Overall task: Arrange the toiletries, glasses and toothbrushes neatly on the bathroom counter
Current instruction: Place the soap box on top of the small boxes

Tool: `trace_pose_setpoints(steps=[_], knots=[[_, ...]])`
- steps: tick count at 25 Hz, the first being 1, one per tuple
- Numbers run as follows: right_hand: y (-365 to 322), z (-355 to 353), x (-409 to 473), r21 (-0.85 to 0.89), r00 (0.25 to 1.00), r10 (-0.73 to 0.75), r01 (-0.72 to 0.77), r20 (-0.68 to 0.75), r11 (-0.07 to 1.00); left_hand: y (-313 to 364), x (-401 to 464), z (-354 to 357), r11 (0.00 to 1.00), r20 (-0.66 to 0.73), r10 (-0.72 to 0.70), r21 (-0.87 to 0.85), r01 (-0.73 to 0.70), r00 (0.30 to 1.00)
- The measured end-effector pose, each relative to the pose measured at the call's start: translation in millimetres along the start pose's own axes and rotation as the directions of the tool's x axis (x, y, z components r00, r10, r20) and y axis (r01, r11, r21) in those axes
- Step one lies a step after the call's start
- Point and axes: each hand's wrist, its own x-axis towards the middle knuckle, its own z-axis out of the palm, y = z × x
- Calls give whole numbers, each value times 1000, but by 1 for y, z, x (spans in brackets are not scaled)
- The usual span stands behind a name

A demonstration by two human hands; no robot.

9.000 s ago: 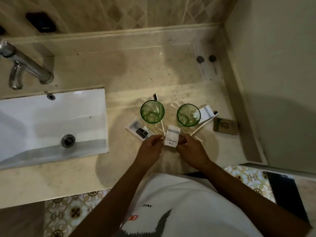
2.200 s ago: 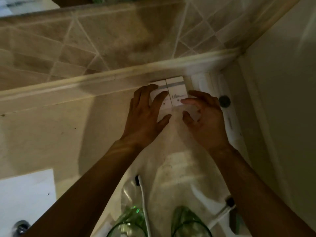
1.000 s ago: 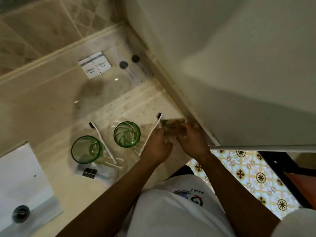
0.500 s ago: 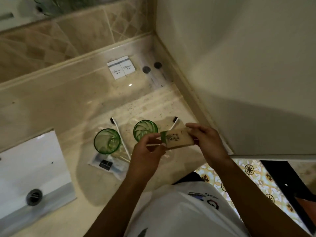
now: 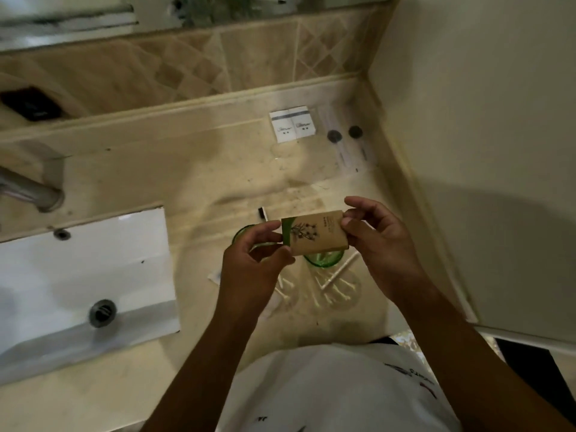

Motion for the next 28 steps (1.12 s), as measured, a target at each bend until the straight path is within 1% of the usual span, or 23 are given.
trace_pose_setpoints(steps=[3, 7, 13, 17, 18, 20, 23, 25, 26, 28], knots=[[4, 16, 11, -68, 998, -6, 2, -60, 998, 0, 12, -8, 999, -27, -7, 51, 9, 1000], [3, 31, 41, -152, 995, 74, -84, -72, 985, 8, 46, -14, 991, -55, -33, 129, 40, 998], [-6, 40, 114, -248, 990, 133, -142, -54, 958, 20, 127, -2, 976, -67, -11, 215, 25, 998], [-7, 42, 170, -267, 983, 159, -178, -89, 947, 25, 186, 18, 964, -92, -58, 252, 80, 994], [-8, 42, 184, -279, 984, 154, -174, -92, 944, 26, 200, 22, 961, -94, -55, 264, 79, 994], [-8, 42, 214, -316, 990, 114, -134, -82, 939, 30, 228, 31, 949, -91, -3, 315, 31, 996], [-7, 46, 258, -397, 997, 29, -56, -75, 916, 36, 269, 44, 885, -69, 137, 456, -91, 988], [-6, 49, 282, -428, 999, -28, 7, -44, 904, 38, 291, 52, 854, -72, 210, 499, -147, 975], [-5, 51, 291, -431, 998, -56, 34, -38, 902, 38, 299, 54, 857, -85, 219, 494, -150, 972], [1, 55, 307, -441, 993, -109, 77, -46, 894, 37, 310, 56, 877, -113, 190, 465, -117, 975]])
